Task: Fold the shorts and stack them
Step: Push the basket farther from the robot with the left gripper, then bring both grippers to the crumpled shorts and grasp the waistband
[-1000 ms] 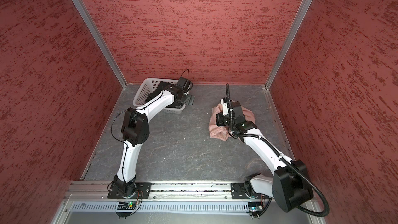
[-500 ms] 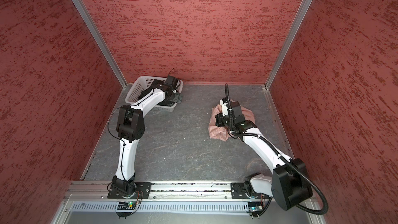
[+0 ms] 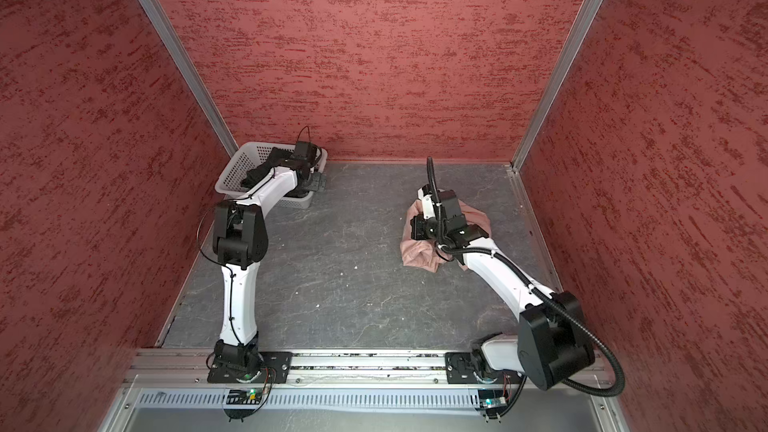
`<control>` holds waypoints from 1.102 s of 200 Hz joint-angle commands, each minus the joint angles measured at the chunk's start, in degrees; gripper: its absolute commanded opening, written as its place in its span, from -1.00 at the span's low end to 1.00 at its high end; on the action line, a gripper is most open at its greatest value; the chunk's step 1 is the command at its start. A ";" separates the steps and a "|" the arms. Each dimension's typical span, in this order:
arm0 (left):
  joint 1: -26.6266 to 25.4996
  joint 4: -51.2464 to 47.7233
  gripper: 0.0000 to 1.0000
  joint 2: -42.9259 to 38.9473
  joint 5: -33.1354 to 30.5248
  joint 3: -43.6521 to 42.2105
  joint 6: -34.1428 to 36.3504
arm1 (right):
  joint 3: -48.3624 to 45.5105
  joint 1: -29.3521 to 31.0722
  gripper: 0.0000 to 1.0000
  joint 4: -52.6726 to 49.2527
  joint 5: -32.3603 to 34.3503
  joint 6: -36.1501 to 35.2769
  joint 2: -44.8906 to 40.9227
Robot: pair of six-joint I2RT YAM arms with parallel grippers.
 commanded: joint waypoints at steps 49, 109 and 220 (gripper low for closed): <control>0.33 0.89 0.99 -15.33 -0.17 -0.39 -1.75 | 19.94 9.48 -1.00 -1.56 -12.44 -7.29 14.44; -4.20 -1.38 0.99 -37.15 4.67 -18.50 -7.26 | 28.33 11.31 0.30 1.49 -10.25 -6.59 18.11; -32.78 13.85 0.99 -49.40 19.28 -56.57 -8.25 | -8.16 6.56 0.03 -4.21 -5.56 10.78 -8.55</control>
